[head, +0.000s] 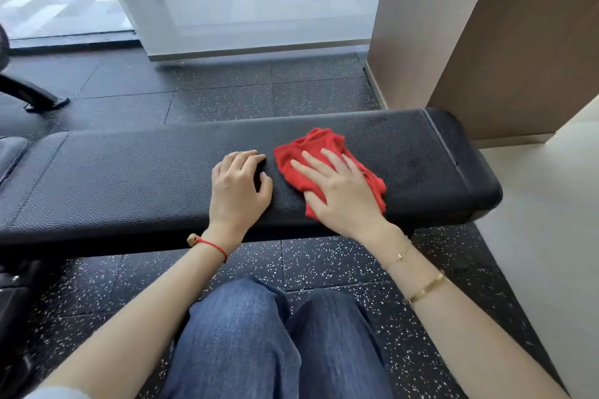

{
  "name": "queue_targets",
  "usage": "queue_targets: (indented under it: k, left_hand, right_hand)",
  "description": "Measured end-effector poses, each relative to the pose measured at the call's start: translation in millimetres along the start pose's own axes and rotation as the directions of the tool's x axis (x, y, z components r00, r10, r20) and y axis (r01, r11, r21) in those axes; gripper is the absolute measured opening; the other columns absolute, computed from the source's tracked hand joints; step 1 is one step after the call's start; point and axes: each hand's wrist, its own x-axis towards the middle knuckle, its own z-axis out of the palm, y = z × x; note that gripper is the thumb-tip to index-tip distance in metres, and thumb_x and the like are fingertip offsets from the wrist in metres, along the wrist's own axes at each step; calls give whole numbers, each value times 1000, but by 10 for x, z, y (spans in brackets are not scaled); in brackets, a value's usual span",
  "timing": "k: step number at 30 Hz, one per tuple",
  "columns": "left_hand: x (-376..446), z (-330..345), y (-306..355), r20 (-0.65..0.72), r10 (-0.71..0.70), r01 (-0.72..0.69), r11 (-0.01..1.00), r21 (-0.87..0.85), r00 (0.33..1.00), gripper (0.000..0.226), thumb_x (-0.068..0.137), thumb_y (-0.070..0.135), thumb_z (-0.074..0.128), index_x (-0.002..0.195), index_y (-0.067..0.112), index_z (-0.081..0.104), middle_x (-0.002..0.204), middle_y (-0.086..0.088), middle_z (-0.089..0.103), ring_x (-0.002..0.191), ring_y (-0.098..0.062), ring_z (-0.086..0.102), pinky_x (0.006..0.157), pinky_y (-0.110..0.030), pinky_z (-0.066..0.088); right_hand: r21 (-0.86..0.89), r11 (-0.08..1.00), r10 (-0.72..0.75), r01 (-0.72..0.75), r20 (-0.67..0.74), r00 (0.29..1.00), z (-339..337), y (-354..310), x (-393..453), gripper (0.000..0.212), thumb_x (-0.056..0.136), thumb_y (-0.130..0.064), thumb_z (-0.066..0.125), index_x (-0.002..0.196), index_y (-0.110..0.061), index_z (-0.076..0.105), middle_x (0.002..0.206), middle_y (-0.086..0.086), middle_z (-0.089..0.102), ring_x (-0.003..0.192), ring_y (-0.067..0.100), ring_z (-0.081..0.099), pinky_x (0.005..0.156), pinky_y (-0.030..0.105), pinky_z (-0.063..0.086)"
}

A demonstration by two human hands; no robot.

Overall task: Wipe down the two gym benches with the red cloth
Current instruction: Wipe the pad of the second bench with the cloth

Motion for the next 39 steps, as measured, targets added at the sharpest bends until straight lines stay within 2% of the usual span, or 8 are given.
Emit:
queue_targets:
  k: [3, 10, 15, 21, 24, 30, 36, 39]
  left_hand:
    - [-2, -3, -16, 13, -7, 7, 1000, -6, 1000, 32, 87, 15, 62, 117, 9, 69, 125, -6, 67, 121, -29, 56, 106, -45, 40]
    - [-8, -8, -13, 17, 3, -3, 1000, -2, 1000, 33, 88, 16, 62, 119, 8, 68, 125, -6, 67, 122, -28, 56, 107, -44, 39]
    - [-11, -17, -19, 17, 10, -10, 1000, -3, 1000, 32, 88, 16, 62, 119, 9, 68, 126, -6, 67, 122, -28, 56, 107, -44, 40]
    - [-11, -18, -53, 20, 15, -14, 1000, -28, 1000, 33, 88, 13, 63, 120, 9, 68, 127, -6, 66, 122, -29, 56, 106, -47, 42]
    - [-1, -25, -57, 36, 14, -14, 1000, -16, 999, 32, 89, 13, 63, 120, 9, 68, 128, -6, 66, 123, -29, 56, 106, -46, 42]
    - [55, -39, 36, 41, -27, 27, 1000, -3, 999, 28, 90, 16, 61, 116, 10, 69, 123, -6, 67, 121, -29, 56, 105, -45, 41]
    - [97, 85, 354, 60, 57, -56, 998, -29, 997, 29, 89, 20, 62, 116, 12, 69, 122, -3, 67, 120, -27, 55, 104, -42, 39]
    - [131, 194, 520, 107, 140, -137, 990, -31, 984, 30, 90, 22, 60, 117, 14, 67, 123, -2, 65, 123, -27, 53, 105, -42, 36]
  right_hand:
    - [33, 999, -1, 2, -31, 1000, -60, 241, -139, 55, 88, -40, 45, 144, -40, 41, 153, -13, 38, 143, 19, 29, 120, 40, 17]
    - [-67, 906, 413, -418, -70, 908, -243, 1013, 501, 53, 96, -37, 43, 149, -36, 34, 159, -6, 28, 147, 25, 20, 121, 45, 10]
    - [-53, 970, 236, -236, -9, 972, -141, 568, 648, 54, 95, -37, 43, 148, -39, 33, 159, -9, 28, 146, 23, 20, 121, 43, 8]
    - [24, 1000, -21, 21, 15, 1000, -81, 291, 33, 55, 92, -37, 46, 145, -41, 37, 155, -14, 33, 146, 18, 23, 121, 39, 10]
    - [38, 998, 46, -45, -26, 999, -147, 533, -86, 54, 91, -36, 46, 144, -39, 40, 154, -13, 36, 145, 18, 26, 121, 41, 14]
    - [-51, 911, 401, -410, -126, 907, -243, 920, 211, 53, 95, -32, 46, 147, -32, 39, 157, -5, 34, 145, 25, 24, 120, 45, 12]
    - [-45, 978, 201, -205, -81, 976, -176, 551, -187, 55, 89, -38, 41, 144, -34, 44, 153, -8, 40, 143, 23, 29, 120, 44, 17]
    - [-47, 967, 242, -252, -155, 958, -180, 594, -432, 55, 89, -37, 41, 143, -31, 46, 151, -7, 43, 142, 23, 31, 119, 44, 21]
